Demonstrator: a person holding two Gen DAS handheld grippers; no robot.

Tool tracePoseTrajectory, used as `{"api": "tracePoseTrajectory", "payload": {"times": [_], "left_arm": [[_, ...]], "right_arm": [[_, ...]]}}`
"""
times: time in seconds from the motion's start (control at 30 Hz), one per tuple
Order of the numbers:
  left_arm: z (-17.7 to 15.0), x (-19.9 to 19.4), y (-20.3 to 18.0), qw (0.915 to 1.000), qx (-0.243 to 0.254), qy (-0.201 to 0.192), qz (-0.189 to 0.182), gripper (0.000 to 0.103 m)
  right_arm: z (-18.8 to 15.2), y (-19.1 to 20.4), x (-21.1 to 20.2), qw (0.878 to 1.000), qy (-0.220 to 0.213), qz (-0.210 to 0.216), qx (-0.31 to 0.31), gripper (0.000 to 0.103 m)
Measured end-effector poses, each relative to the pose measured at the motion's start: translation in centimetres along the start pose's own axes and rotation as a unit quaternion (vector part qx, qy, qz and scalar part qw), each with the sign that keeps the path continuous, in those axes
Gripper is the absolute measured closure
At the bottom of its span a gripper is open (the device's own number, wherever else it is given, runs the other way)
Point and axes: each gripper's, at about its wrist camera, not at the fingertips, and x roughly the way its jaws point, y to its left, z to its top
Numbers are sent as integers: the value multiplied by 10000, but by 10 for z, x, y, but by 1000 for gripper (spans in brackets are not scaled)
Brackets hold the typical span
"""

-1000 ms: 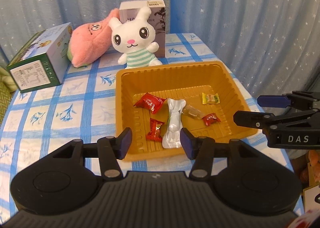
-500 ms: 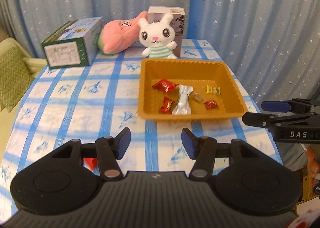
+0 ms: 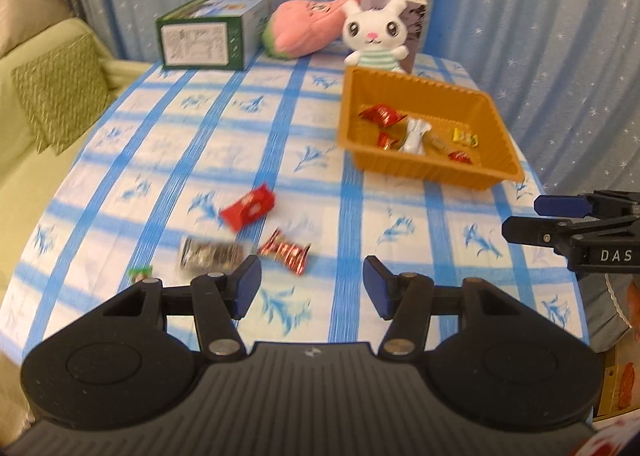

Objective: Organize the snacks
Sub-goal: 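Move both tools back from the tray toward the remaining snacks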

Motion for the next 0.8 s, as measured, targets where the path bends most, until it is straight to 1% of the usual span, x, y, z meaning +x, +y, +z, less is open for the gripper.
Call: {"api": "tracePoseTrajectory", "payload": {"times": [0.27,0.6,0.8], "left_arm": [[-27,-8,20,9990,-333,70,273,49],[-47,-10,51,9955,-681,144,650,49],[-55,-6,68,9931,-830,151,815,49]], "right_arm": [[-12,25,21,9989,282,293,-213,30],[-23,55,59,9945,599,553,-653,30],[-25,68,82,9914,685,685,-883,30]]}}
